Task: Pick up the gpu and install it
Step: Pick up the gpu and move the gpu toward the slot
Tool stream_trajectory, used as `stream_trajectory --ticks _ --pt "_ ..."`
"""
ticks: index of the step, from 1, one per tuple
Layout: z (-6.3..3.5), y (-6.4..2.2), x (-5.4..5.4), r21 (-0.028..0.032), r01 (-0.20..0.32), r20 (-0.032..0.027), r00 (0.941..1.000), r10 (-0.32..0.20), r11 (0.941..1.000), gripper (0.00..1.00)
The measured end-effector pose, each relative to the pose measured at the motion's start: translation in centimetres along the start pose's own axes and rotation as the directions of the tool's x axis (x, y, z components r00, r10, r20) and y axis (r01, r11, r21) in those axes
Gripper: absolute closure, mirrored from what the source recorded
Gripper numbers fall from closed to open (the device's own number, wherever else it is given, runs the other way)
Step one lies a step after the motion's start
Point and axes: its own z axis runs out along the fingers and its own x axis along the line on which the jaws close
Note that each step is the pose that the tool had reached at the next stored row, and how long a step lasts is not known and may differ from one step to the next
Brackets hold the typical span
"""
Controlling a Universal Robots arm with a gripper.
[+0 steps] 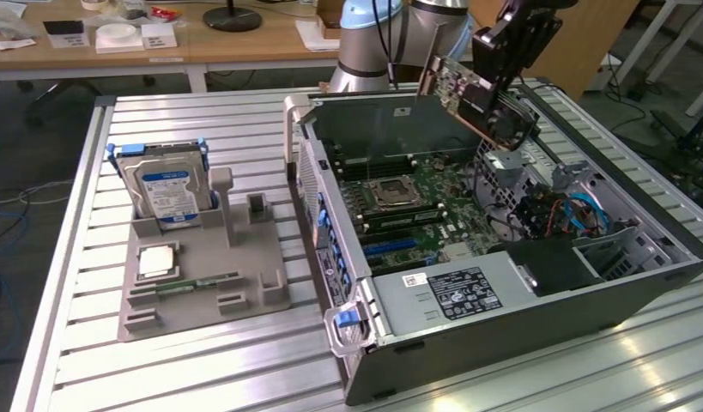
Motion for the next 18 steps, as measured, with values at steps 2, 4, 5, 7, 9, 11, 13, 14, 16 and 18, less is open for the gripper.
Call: stream_trajectory --ticks 2,4,5,7,9,11,13,14,16,18 --pt "0.02 0.00 0.00 -0.0009 0.031 -0.0014 0.9995 -0.031 0.9995 0.73" --pt "0.03 0.00 0.00 -0.0016 0.060 -0.0029 0.9982 -0.060 0.9982 0.73" --pt "0.04 0.00 0.00 -0.0020 0.074 -0.0035 0.9972 -0.074 0.9972 0.73" --pt "0.05 0.00 0.00 -0.0028 0.102 -0.0048 0.9948 -0.102 0.9948 0.73" --pt "0.06 0.00 0.00 -0.0036 0.128 -0.0060 0.9917 -0.128 0.9917 0.73" --pt "0.06 0.00 0.00 -0.0039 0.137 -0.0064 0.9905 -0.137 0.9905 0.73" --pt "0.07 0.00 0.00 -0.0039 0.137 -0.0065 0.9905 -0.137 0.9905 0.73" --pt "0.07 0.00 0.00 -0.0040 0.137 -0.0064 0.9905 -0.137 0.9905 0.73" --pt "0.07 0.00 0.00 -0.0039 0.136 -0.0064 0.9907 -0.136 0.9908 0.73" --pt "0.10 -0.01 -0.01 -0.0033 0.111 -0.0052 0.9938 -0.111 0.9938 0.73"
